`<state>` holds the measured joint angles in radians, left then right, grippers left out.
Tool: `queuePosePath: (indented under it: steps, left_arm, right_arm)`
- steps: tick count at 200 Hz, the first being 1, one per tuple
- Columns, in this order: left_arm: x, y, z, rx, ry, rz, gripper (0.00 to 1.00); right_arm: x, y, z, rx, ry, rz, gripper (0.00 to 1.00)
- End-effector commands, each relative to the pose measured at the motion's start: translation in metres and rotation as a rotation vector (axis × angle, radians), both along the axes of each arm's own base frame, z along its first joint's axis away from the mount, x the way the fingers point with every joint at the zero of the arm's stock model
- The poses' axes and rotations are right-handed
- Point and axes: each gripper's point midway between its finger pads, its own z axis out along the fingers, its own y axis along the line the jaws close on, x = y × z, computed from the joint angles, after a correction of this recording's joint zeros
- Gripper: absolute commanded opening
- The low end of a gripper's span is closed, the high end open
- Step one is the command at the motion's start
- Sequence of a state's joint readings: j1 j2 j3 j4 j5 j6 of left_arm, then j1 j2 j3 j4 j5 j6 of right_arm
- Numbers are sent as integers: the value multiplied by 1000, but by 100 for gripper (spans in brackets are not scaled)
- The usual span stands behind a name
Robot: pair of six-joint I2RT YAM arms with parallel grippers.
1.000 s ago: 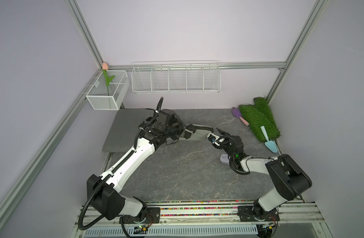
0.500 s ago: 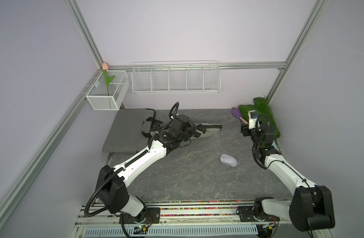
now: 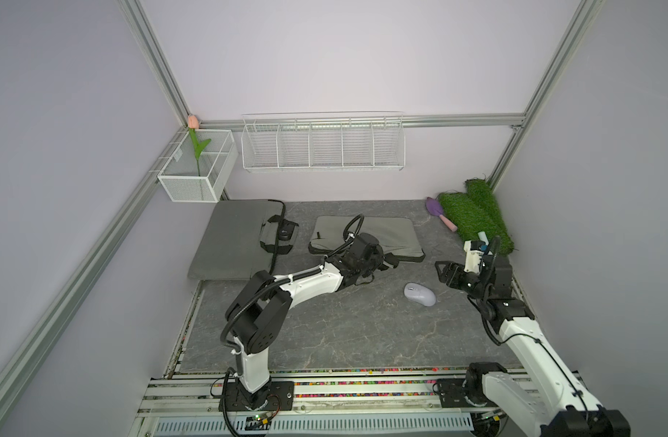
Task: Put the mouse into the laptop bag
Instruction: Unzip the zipper on the zippered laptop bag, then pick up the mouse from the center of the board.
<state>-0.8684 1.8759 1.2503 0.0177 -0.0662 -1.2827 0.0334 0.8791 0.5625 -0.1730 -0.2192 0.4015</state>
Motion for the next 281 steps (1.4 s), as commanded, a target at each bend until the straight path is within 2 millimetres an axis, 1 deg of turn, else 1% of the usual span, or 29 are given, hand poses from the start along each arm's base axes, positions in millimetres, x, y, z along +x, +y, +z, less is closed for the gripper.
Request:
queuePosePath:
  steps: [1, 14, 23, 36, 43, 62, 85, 96, 104, 117, 132, 145, 154, 161, 171, 183, 194, 196, 198, 210, 219, 233, 248, 265, 281]
  left_arm:
    - [-8, -28, 43, -78, -72, -74, 33]
    - [-14, -26, 46, -58, -86, -83, 48]
    - [-18, -22, 46, -44, -86, -84, 56]
    - [-22, -18, 52, -32, -98, -103, 65]
    - [-24, -15, 57, -13, -107, -113, 68]
    - [-30, -3, 69, 63, -132, -140, 71]
    - [-34, 24, 81, 171, -188, -147, 77]
    - [-33, 38, 86, 204, -224, -139, 78]
    - [-31, 48, 86, 216, -229, -143, 78]
    - [-28, 65, 85, 225, -238, -162, 78]
    - [-22, 91, 87, 284, -273, -172, 79]
    - [-17, 115, 91, 374, -335, -170, 83]
    - [-15, 134, 90, 443, -361, -147, 86]
    - [-15, 144, 90, 480, -392, -146, 89]
    - [-16, 152, 92, 524, -444, -155, 90]
    - [-18, 161, 89, 568, -485, -164, 92]
    - [-20, 165, 86, 598, -512, -178, 93]
    - [-20, 166, 86, 606, -514, -179, 93]
    - [-20, 166, 85, 610, -517, -180, 93]
    - [-21, 172, 80, 644, -525, -176, 92]
    - [-20, 180, 74, 666, -508, -142, 93]
    - [-20, 187, 67, 677, -504, -127, 96]
    - [-19, 190, 60, 674, -497, -121, 96]
    - [-13, 196, 51, 665, -462, -107, 96]
    - [-2, 203, 42, 602, -418, -94, 96]
  right_arm:
    - [-26, 1, -4, 71, 71, -35, 79]
    - [-37, -7, -10, 70, 112, -97, 85]
    - [-41, -6, -14, 87, 124, -98, 86]
    - [-43, 1, -22, 103, 144, -63, 84]
    - [-42, 4, -29, 109, 165, -50, 84]
    - [-38, 12, -51, 116, 221, -12, 84]
    - [-33, 19, -72, 75, 274, 19, 84]
    - [-29, 25, -76, 59, 300, 47, 83]
    - [-25, 30, -77, 44, 311, 65, 83]
    - [-19, 36, -84, 12, 340, 75, 82]
    - [-11, 42, -96, -15, 376, 89, 82]
    - [-5, 45, -110, -23, 417, 99, 81]
    - [0, 48, -120, -29, 442, 109, 80]
    - [4, 49, -126, -35, 460, 116, 78]
    - [9, 49, -132, -48, 479, 116, 76]
    - [12, 47, -133, -68, 486, 106, 76]
    - [16, 41, -129, -93, 471, 79, 77]
    - [15, 46, -128, -103, 468, 95, 77]
    - [15, 47, -126, -107, 465, 95, 77]
    - [20, 44, -118, -129, 441, 80, 79]
    - [25, 45, -113, -129, 417, 85, 81]
    - [35, 57, -109, -100, 385, 139, 83]
    - [44, 74, -115, -70, 391, 208, 84]
    - [43, 94, -127, -50, 420, 284, 81]
    - [37, 108, -134, -56, 429, 324, 81]
